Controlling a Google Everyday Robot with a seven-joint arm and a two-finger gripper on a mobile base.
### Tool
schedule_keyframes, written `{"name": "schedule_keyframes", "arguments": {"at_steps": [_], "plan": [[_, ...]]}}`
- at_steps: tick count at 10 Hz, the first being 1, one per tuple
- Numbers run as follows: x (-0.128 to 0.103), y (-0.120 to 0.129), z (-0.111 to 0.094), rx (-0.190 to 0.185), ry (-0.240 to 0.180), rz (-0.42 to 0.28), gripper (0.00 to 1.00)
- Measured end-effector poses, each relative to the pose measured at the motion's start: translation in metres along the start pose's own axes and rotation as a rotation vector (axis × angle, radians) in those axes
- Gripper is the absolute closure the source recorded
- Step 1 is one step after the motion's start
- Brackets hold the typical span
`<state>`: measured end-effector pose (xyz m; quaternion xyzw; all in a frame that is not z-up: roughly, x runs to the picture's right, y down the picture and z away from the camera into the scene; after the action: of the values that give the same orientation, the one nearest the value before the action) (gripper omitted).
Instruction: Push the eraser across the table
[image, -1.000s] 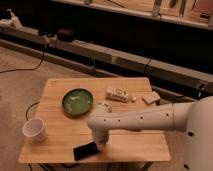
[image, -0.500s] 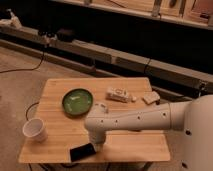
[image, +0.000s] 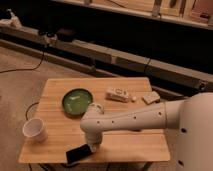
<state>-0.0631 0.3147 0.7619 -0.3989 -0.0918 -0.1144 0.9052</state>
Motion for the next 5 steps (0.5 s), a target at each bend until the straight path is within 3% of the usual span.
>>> {"name": "schedule_keyframes", "arguments": {"at_steps": [5], "plan": [[-0.015,0.001,-0.003,0.003,-0.009,-0.032,0.98]]}}
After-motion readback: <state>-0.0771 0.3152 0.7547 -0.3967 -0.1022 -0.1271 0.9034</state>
